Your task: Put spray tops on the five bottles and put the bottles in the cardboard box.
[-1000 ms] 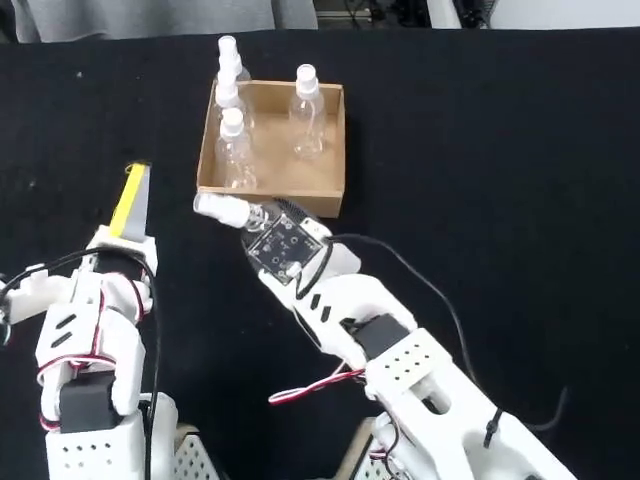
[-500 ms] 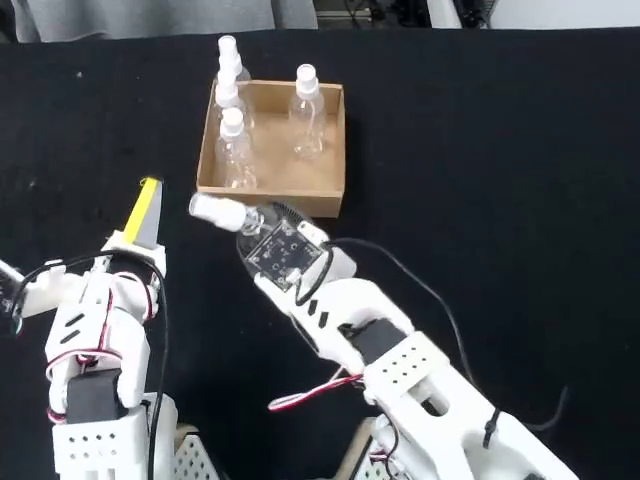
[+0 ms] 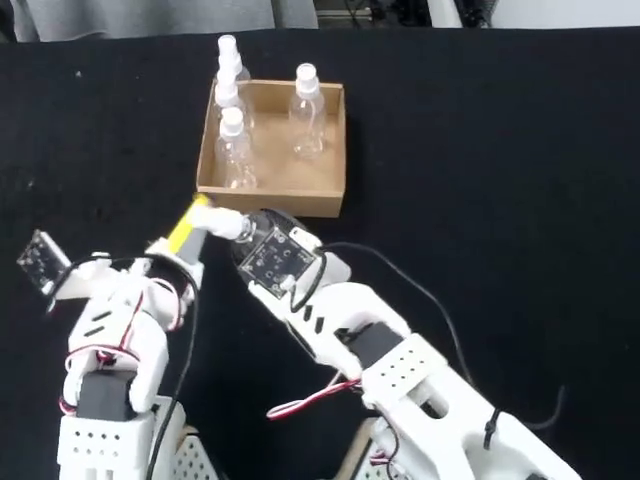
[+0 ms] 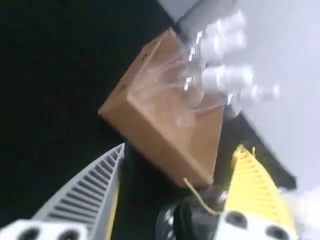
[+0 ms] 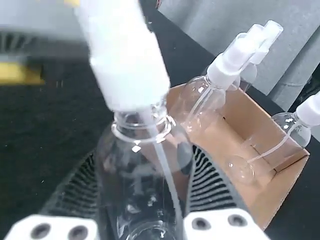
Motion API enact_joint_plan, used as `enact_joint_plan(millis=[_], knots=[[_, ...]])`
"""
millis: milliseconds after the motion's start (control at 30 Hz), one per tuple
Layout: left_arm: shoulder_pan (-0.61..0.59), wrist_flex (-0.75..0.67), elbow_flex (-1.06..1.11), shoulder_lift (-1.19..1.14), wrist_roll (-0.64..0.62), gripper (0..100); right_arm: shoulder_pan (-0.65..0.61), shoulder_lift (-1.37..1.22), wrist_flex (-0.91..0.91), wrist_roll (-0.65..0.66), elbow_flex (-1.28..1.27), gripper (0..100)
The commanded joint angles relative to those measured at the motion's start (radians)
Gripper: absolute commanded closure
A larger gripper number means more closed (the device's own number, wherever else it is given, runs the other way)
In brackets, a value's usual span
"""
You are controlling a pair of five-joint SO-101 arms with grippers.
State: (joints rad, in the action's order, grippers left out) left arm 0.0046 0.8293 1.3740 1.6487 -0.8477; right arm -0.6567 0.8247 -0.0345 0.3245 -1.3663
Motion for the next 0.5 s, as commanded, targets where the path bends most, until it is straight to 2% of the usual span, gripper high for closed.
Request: enact_joint_plan(millis=[0,467], knots=[[0.082,0.071,-0.064,0.009,0.037,69,-0.017,0.033,-0.023,-0.005,0.004,95.6],[0.101,0.081,-0.094,0.009,0.078,69,-0.014,0.035,0.149,-0.003,0.062,95.6]])
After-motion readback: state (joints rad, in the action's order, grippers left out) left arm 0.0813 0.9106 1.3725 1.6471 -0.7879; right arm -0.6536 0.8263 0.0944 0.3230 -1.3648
